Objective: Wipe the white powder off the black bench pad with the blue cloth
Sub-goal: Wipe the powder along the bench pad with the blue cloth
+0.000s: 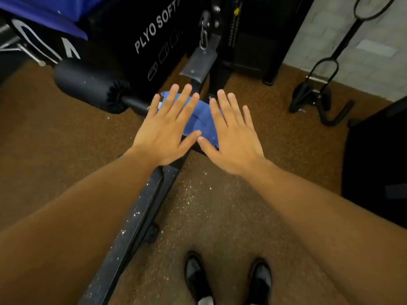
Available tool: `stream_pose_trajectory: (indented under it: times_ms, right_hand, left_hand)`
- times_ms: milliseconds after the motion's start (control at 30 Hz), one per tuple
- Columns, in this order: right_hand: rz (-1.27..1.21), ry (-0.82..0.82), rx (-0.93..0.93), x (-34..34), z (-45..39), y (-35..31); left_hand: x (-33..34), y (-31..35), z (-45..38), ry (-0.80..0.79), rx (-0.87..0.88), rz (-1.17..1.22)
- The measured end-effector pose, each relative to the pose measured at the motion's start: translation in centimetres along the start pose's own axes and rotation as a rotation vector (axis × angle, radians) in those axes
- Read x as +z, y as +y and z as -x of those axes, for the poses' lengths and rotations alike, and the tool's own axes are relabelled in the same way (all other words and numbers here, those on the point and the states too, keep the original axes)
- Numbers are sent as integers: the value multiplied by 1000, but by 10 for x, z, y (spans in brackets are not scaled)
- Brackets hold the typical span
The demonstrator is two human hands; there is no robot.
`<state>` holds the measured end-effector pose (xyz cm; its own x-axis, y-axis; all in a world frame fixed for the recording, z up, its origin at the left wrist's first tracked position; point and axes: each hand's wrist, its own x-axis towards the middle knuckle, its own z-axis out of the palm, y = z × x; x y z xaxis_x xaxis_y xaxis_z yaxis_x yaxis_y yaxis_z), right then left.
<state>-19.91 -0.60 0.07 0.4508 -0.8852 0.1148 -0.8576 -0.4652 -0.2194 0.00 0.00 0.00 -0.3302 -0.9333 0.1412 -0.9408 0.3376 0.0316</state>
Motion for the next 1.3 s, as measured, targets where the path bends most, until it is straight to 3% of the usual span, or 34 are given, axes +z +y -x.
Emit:
stream_pose_trajectory:
  times_ms: [200,500,767,1033,1300]
  right_hand:
    - [50,-10,-77,23,-21,-3]
    - [85,64,-49,41,-31,-3]
    - [63,137,-37,48,-38,-2]
    - [37,140,-37,46,-43,-18]
    - [-38,154,-143,56,-57,-78]
  left_hand:
    - [24,-26,-12,-74,194,30]
    - [39,-52,-19,1,312,79]
    - [51,-46,-24,92,259,213]
    - [34,-54,-18,-22,210,315]
    - [13,-93,34,-17,82,274]
